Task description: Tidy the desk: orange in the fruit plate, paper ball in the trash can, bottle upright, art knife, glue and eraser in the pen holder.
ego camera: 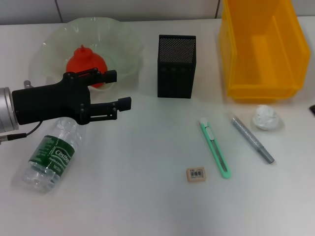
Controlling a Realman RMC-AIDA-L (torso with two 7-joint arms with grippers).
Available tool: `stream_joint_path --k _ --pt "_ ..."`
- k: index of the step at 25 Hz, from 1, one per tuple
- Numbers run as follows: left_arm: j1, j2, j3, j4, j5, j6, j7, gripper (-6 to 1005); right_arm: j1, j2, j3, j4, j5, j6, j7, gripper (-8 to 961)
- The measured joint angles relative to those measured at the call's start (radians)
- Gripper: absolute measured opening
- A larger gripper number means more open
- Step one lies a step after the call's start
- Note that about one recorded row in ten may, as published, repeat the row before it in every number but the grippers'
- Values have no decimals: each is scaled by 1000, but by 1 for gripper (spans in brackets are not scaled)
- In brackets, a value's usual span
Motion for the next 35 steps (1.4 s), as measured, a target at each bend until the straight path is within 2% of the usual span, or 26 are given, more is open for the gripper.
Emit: stream_joint_path --k 2,3,5,6,8,9,10,11,15,18,23,27,29,30,31,34,35 --pt "-1 -1 0 -1 4 -1 0 840 -3 -2 -80 132 -19 124 41 753" --pt "-1 -1 1 -1 5 -1 0 840 -3 -2 -80 132 -19 124 41 753" --pt "-4 -1 6 -5 6 -3 0 840 11 -2 -108 285 -15 263 62 751" --pt "-4 -1 6 -5 6 -3 0 840 11 -2 -108 285 -15 263 62 751" --pt "-4 -2 5 -8 7 -5 -1 841 41 -2 -134 420 -12 362 63 749" --pt "-4 -2 5 -8 7 -5 -1 841 41 -2 -134 420 -12 362 63 749" --pt "-1 -2 4 -8 7 -6 -1 841 60 -2 -147 494 -12 417 62 748" --pt "-1 -2 4 -8 7 -6 -1 841 60 -2 -147 494 -12 417 62 748" --pt "5 -4 5 -9 7 -8 -1 841 103 -2 -191 638 -12 513 53 745" --pt "8 -5 6 -10 7 -8 -1 840 111 -2 -200 661 -1 537 39 743" --pt "15 -7 6 -10 7 -10 -1 840 108 -3 -195 649 35 529 21 502" --pt "21 -8 3 -11 7 -11 -1 840 103 -5 -189 608 40 490 14 435" --pt "24 -8 1 -11 7 -9 -1 840 93 -4 -180 543 61 425 -1 401" --pt "27 -5 0 -8 7 -2 -13 840 72 -5 -147 426 105 348 -15 400" --pt "27 -5 0 -8 7 -2 -13 840 72 -5 -147 426 105 348 -15 398" --pt "29 -2 -1 2 6 5 -46 841 52 -5 -60 247 145 278 -18 394" --pt "29 2 3 22 6 8 -107 841 45 -4 5 179 168 288 -20 393"
